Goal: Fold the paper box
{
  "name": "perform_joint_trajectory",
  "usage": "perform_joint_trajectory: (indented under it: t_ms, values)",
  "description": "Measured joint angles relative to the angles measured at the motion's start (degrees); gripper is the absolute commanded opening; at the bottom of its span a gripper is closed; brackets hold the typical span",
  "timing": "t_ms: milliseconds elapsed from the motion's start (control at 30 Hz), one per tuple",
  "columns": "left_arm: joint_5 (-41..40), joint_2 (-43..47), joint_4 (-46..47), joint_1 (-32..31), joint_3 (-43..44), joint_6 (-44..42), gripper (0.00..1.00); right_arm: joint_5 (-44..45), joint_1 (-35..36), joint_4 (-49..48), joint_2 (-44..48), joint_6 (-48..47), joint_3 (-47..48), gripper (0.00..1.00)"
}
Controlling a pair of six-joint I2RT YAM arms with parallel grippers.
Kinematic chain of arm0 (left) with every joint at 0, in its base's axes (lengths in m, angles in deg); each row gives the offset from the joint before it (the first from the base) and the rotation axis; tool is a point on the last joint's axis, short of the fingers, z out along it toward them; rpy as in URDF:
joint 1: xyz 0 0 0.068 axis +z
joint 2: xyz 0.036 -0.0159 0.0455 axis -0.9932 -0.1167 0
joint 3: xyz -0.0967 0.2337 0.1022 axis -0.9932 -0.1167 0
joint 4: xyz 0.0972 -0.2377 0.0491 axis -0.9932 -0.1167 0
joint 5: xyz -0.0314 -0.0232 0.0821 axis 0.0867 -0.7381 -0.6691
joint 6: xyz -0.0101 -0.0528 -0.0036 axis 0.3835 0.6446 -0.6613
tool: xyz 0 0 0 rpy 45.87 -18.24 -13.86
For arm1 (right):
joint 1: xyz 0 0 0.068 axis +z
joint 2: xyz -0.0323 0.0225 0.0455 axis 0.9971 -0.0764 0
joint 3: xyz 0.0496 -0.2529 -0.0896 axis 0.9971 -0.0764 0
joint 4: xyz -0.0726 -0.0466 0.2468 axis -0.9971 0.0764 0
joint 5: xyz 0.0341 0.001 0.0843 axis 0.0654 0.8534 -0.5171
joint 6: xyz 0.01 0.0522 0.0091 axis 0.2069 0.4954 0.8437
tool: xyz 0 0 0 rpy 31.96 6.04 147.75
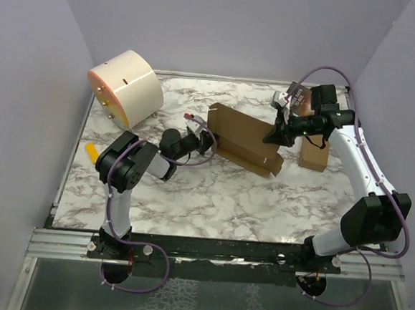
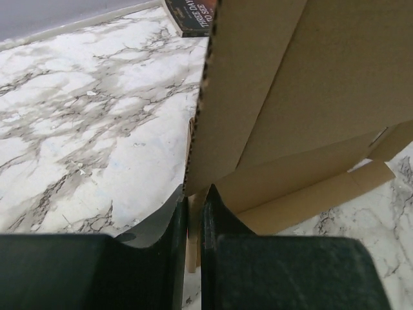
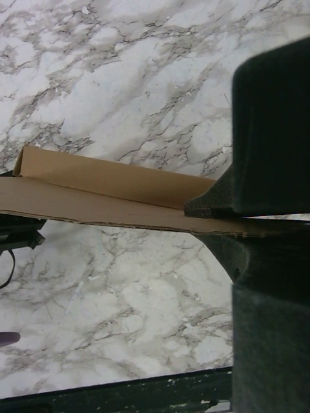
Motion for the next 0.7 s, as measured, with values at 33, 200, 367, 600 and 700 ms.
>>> perform_joint_trajectory:
  t_ms: [33,200,367,600,700]
  values:
    - [0.0,1.9,-2.5,0.0,-0.4,0.4,0.00,0.0,0.0,0.0,-0.1,1.5,0.7,0.05]
    - [-0.5,12.5,-20.5,0.1,-0.1,1.8,0.00,-0.1,0.2,-0.7,-0.5,8.0,4.3,0.09]
    - [-1.7,19.4,-44.7,0.0,4.5,2.3,0.00,-0.2,0.3,-4.0,-1.4,12.0,3.6,0.21]
    - [-2.9,20.8,-69.1,0.0,10.5,4.0,0.00,-0.3,0.3,-10.0,-2.8,16.1,-5.2,0.47]
    - [-3.8,20.8,-77.3,0.0,13.1,4.6,0.02,-0.5,0.3,-12.4,-3.0,17.6,-7.6,0.54]
